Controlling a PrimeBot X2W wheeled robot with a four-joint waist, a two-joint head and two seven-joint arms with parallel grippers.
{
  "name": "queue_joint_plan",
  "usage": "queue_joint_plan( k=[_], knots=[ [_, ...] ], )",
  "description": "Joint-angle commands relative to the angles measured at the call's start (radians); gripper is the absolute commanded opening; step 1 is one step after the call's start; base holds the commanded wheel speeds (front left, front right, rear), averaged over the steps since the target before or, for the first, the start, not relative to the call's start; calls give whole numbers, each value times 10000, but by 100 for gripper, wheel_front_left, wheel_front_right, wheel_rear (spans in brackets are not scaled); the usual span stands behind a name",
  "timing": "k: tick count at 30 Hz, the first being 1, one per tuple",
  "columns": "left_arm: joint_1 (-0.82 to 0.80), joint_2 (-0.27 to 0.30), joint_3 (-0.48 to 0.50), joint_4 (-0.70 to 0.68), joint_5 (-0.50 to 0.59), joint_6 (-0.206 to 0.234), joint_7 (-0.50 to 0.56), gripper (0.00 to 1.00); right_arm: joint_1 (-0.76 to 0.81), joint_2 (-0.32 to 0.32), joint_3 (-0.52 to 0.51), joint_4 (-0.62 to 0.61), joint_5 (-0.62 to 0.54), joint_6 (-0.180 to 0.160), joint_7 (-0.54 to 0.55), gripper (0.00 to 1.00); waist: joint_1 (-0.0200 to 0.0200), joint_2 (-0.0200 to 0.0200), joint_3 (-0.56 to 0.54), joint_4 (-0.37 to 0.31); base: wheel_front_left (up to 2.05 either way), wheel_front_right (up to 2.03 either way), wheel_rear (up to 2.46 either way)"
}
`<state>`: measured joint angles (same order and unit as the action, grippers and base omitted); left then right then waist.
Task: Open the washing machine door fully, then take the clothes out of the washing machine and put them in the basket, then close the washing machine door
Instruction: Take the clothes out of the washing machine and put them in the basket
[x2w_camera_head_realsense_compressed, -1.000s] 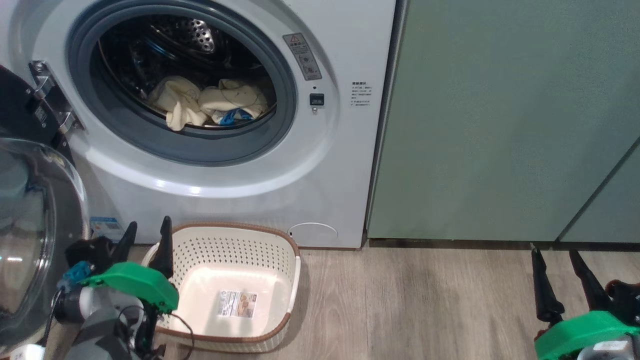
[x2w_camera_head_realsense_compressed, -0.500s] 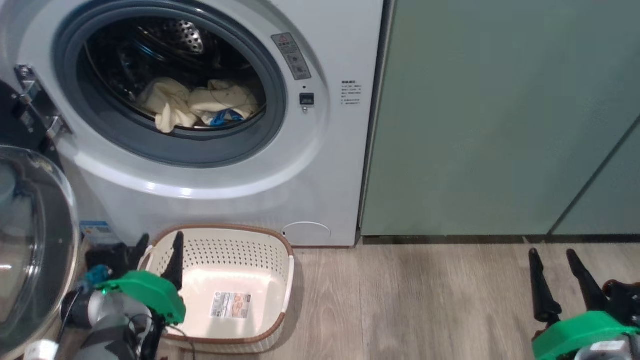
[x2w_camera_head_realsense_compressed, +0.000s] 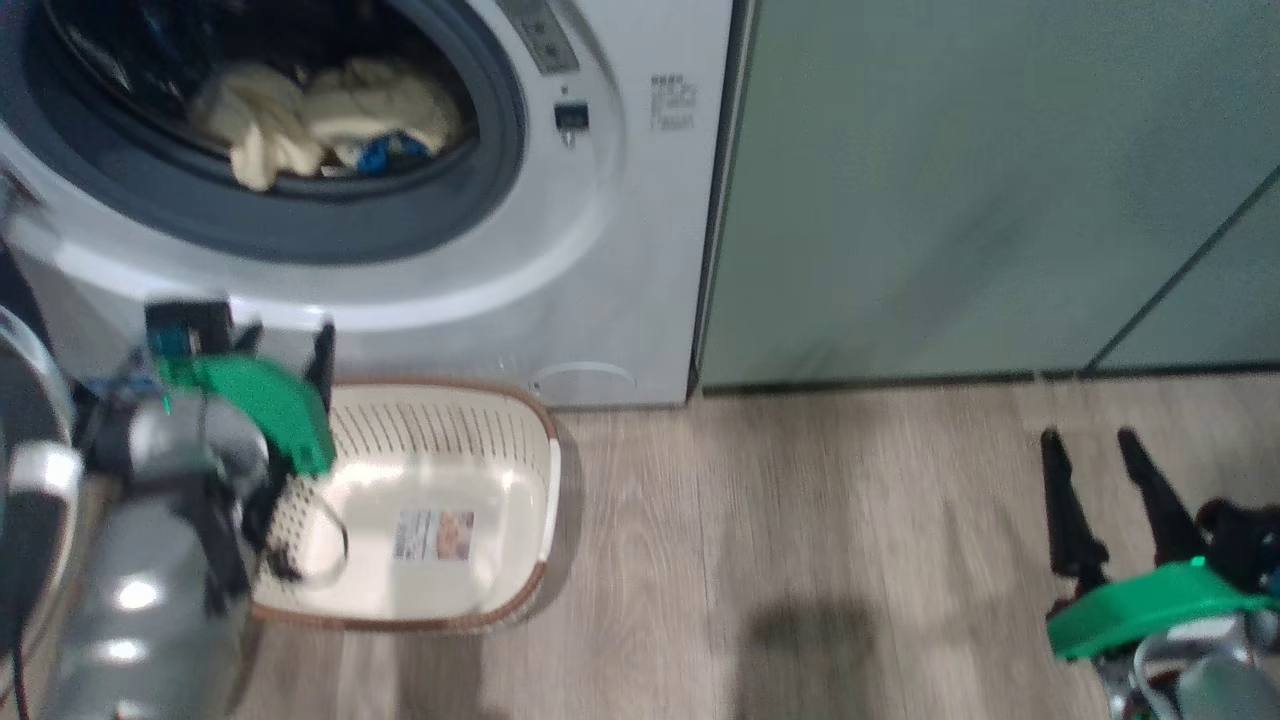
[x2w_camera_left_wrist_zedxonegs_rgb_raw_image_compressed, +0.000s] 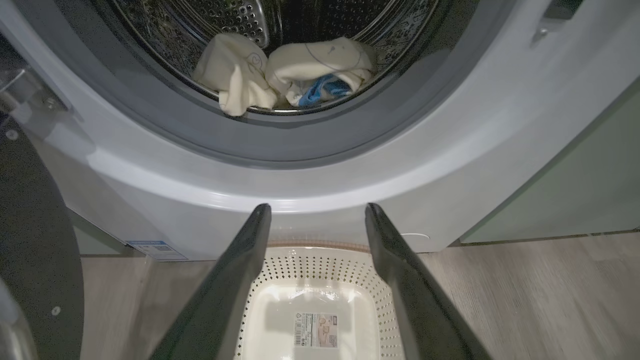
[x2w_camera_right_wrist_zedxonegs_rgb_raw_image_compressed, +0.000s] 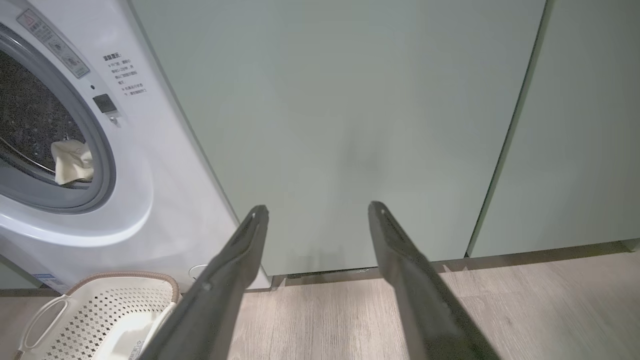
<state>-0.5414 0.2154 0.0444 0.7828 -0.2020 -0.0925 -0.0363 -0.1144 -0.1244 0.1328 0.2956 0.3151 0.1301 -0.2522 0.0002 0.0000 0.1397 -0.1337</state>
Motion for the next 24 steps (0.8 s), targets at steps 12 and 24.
queue_joint_plan(
  k=[12,24],
  knots=[
    [-3639,1334,217,84,182,548,1471,100,-1450,186,81,-579,-7,6,-95,100,-2,0,2475,-476,0,0,0],
    [-6169,2265,285,-225,246,1108,3003,100,-2295,457,147,-731,42,6,-95,100,-2,0,4348,-850,0,0,0]
  ],
)
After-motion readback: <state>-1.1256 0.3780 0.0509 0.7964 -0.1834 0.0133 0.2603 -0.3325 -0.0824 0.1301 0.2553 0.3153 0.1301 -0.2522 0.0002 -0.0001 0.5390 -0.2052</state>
